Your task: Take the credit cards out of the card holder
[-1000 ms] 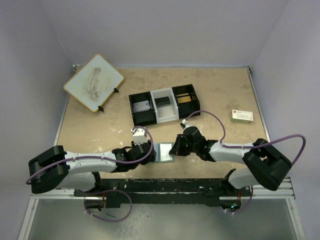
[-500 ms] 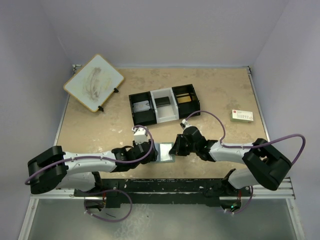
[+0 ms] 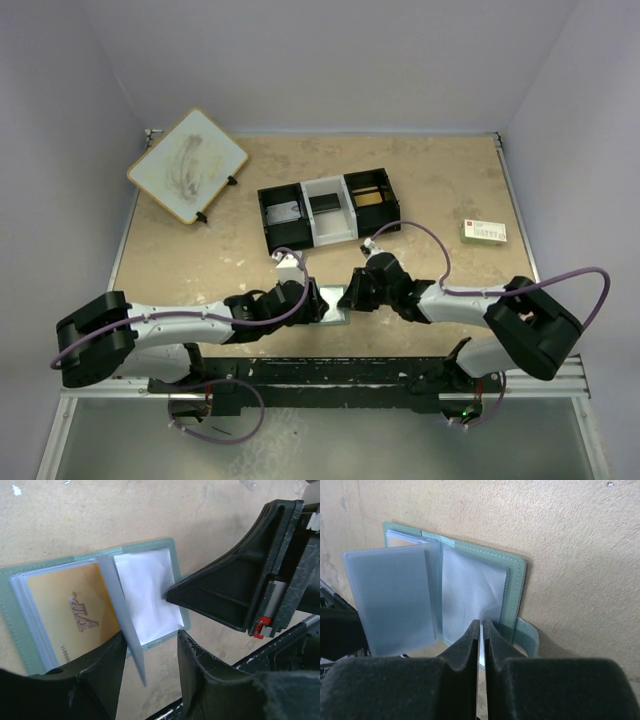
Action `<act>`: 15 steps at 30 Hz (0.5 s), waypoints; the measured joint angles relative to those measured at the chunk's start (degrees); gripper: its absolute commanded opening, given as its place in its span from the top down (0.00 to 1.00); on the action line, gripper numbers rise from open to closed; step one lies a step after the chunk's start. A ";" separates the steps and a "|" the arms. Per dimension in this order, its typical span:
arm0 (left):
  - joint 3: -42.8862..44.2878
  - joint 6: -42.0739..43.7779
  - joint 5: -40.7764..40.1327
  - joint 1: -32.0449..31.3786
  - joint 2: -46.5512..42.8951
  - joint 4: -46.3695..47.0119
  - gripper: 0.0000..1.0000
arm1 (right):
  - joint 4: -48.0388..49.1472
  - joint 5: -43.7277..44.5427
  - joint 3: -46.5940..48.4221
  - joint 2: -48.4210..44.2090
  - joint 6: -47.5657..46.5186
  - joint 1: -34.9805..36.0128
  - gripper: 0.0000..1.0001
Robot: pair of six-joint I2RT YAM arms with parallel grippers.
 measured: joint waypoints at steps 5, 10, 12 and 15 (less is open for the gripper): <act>0.96 0.00 1.55 0.00 2.27 2.40 0.78 | -1.01 1.44 0.00 -1.03 -0.04 0.00 0.91; 1.22 0.04 2.58 0.00 4.24 3.28 0.79 | -2.38 2.67 -0.04 -2.10 -0.02 -0.02 0.91; 1.25 0.04 2.67 0.00 4.44 3.50 0.79 | -2.71 2.93 -0.13 -2.64 -0.02 0.00 0.90; 1.42 0.04 2.84 0.00 4.70 3.63 0.68 | -3.04 3.26 -0.24 -3.65 -0.02 0.00 0.90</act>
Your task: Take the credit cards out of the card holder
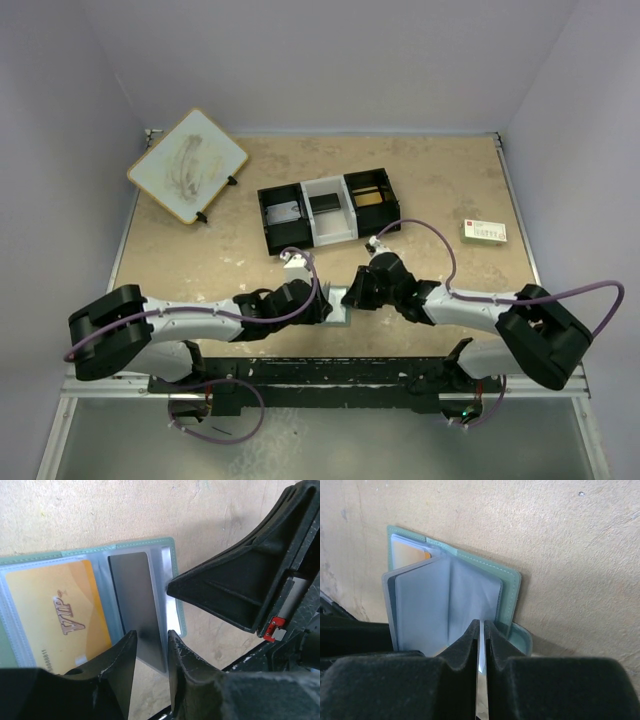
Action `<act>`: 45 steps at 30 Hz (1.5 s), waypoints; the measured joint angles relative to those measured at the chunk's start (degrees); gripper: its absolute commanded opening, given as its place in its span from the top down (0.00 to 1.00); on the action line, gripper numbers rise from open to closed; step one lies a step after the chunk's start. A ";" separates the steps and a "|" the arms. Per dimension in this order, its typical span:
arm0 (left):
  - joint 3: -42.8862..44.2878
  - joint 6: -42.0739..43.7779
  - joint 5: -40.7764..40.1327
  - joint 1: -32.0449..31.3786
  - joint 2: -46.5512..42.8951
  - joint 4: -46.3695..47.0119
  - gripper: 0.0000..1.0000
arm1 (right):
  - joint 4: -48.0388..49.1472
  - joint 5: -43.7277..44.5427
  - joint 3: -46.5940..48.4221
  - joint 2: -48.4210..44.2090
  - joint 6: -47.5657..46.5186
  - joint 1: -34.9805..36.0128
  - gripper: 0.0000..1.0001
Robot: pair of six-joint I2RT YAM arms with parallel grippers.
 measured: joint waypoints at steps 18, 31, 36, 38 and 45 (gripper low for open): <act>1.11 2.10 3.93 -0.02 2.69 2.34 0.41 | -9.92 6.05 0.26 -12.26 0.79 -0.02 0.80; 1.29 2.93 -7.15 0.63 -10.80 -8.33 0.23 | -5.53 0.33 0.90 -9.01 0.35 0.17 0.75; 3.04 8.13 -5.42 9.11 -9.79 -12.31 0.22 | -2.71 -1.90 0.39 -7.26 1.49 2.47 0.72; 4.11 10.84 -4.37 12.24 -8.11 -12.33 0.22 | -1.49 -2.40 0.15 -6.84 2.10 4.66 0.73; 10.67 18.82 3.04 15.58 1.22 -11.37 0.22 | 0.50 -1.99 -1.60 -5.84 7.17 12.20 0.69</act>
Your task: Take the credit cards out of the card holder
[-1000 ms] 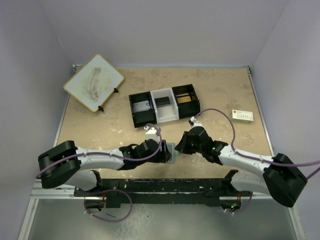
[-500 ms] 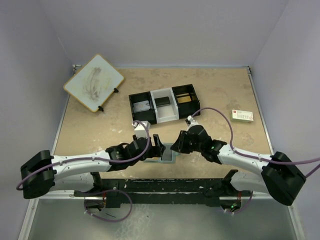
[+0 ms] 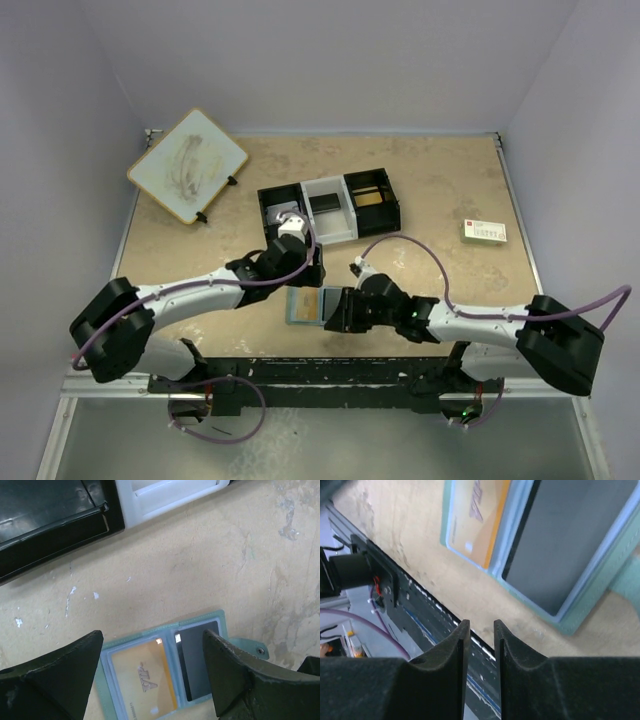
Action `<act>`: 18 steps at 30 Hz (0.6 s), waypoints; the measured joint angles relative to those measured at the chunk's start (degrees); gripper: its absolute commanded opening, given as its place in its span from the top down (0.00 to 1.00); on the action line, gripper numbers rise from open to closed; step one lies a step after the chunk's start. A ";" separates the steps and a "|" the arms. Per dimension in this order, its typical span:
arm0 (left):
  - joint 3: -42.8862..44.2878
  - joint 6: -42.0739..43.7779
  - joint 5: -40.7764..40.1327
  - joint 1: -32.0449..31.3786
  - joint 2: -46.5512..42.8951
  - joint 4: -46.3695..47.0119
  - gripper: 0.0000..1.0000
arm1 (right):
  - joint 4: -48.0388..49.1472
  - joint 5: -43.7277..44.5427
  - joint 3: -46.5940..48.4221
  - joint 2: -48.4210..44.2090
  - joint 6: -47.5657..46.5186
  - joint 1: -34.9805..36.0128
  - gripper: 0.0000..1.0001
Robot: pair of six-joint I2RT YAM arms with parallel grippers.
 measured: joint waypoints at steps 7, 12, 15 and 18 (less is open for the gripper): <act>1.09 3.96 6.95 2.91 6.78 1.99 0.22 | 2.27 0.00 -5.05 0.13 4.59 2.16 0.63; 1.05 5.27 11.26 2.91 9.97 2.14 0.25 | 3.43 0.31 -5.75 0.94 7.02 2.19 0.56; 0.59 5.57 13.29 2.91 9.92 2.99 0.28 | 4.66 0.48 -6.45 0.94 8.63 1.27 0.56; -1.11 5.66 14.45 2.91 9.05 4.22 0.30 | 5.64 0.31 -6.75 1.11 8.87 -2.80 0.56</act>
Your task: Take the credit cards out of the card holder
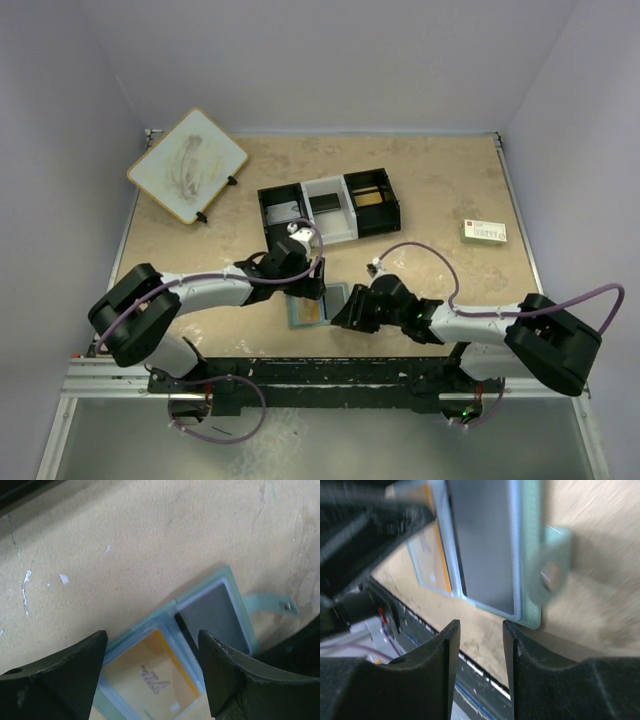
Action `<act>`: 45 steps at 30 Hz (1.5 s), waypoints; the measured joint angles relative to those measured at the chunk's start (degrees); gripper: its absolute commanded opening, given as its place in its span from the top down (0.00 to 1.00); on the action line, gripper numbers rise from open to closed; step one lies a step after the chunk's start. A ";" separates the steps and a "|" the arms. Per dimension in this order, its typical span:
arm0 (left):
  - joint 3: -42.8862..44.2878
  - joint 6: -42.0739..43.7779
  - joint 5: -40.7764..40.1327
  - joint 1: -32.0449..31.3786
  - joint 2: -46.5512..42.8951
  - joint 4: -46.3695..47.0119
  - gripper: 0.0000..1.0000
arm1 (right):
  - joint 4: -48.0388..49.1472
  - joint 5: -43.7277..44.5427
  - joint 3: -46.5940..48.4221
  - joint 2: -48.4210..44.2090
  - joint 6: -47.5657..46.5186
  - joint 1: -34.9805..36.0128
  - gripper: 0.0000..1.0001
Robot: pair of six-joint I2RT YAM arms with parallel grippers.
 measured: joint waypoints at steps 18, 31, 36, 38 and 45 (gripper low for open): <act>-18.82 -16.39 0.07 -12.15 -11.82 18.08 0.39 | -1.73 -2.80 14.64 13.09 -16.59 -14.82 0.59; -20.94 -26.25 -10.49 -22.40 -12.76 24.11 0.32 | -12.63 0.13 17.53 6.56 -21.70 -14.36 0.45; -20.00 -23.37 -15.04 -22.38 -24.94 12.79 0.24 | -7.52 -0.09 13.11 0.02 -19.06 -14.25 0.48; -18.34 -21.44 -16.39 -21.66 -28.02 7.89 0.26 | -2.80 -0.83 9.11 -1.09 -16.33 -14.12 0.54; -11.54 -13.51 -13.51 -8.04 -25.03 0.33 0.37 | 10.27 -2.01 -3.87 -3.45 -4.98 -12.76 0.66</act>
